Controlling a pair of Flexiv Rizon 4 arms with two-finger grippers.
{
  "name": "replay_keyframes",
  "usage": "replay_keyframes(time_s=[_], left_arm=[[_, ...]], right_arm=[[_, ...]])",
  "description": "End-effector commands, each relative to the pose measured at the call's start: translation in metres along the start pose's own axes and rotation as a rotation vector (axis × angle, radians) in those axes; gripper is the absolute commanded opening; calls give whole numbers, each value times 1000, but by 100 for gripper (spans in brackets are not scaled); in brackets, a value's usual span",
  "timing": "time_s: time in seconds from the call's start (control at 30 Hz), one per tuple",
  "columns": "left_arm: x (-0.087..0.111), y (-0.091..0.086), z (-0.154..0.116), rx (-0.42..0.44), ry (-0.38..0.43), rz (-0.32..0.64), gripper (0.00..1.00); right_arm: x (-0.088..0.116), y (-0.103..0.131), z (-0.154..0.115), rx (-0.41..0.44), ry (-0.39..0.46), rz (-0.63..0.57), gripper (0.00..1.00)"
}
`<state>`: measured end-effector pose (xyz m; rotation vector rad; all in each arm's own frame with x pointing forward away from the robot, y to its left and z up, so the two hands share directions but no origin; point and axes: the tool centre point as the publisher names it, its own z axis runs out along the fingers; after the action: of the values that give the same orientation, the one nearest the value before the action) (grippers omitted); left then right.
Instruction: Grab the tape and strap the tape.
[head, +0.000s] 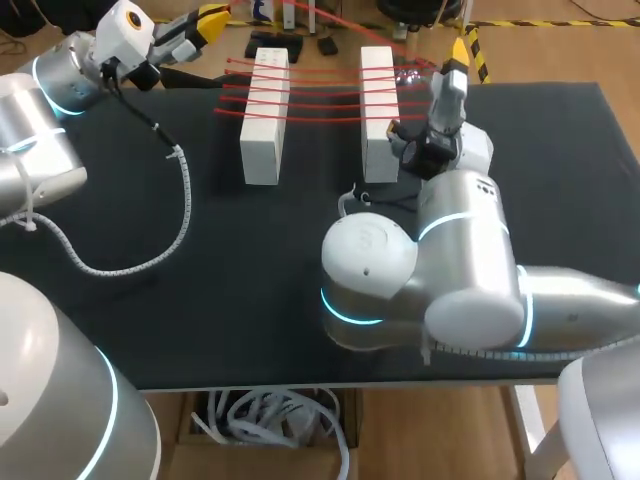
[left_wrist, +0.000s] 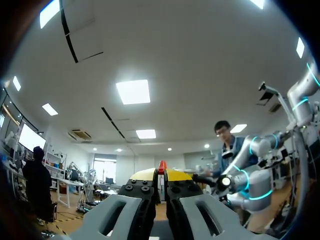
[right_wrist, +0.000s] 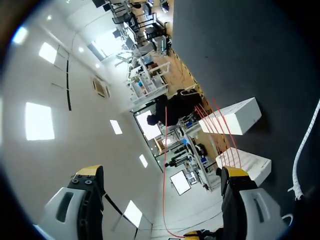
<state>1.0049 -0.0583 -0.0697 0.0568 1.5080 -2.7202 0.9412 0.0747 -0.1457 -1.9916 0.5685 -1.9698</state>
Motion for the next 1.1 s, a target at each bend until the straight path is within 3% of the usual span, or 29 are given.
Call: replay_keyframes(time_s=[0.03, 0.27, 1.03, 1.1], left_arm=[[1, 0, 0, 0, -2, 1, 0], [1, 0, 0, 0, -2, 1, 0], [1, 0, 0, 0, -2, 1, 0], [1, 0, 0, 0, -2, 1, 0]], right_arm=[[0, 15, 19, 52, -15, -20, 100], [0, 19, 39, 78, -20, -26, 100], [12, 17, 53, 77, 24, 10, 100], [12, 16, 55, 69, 26, 18, 92]])
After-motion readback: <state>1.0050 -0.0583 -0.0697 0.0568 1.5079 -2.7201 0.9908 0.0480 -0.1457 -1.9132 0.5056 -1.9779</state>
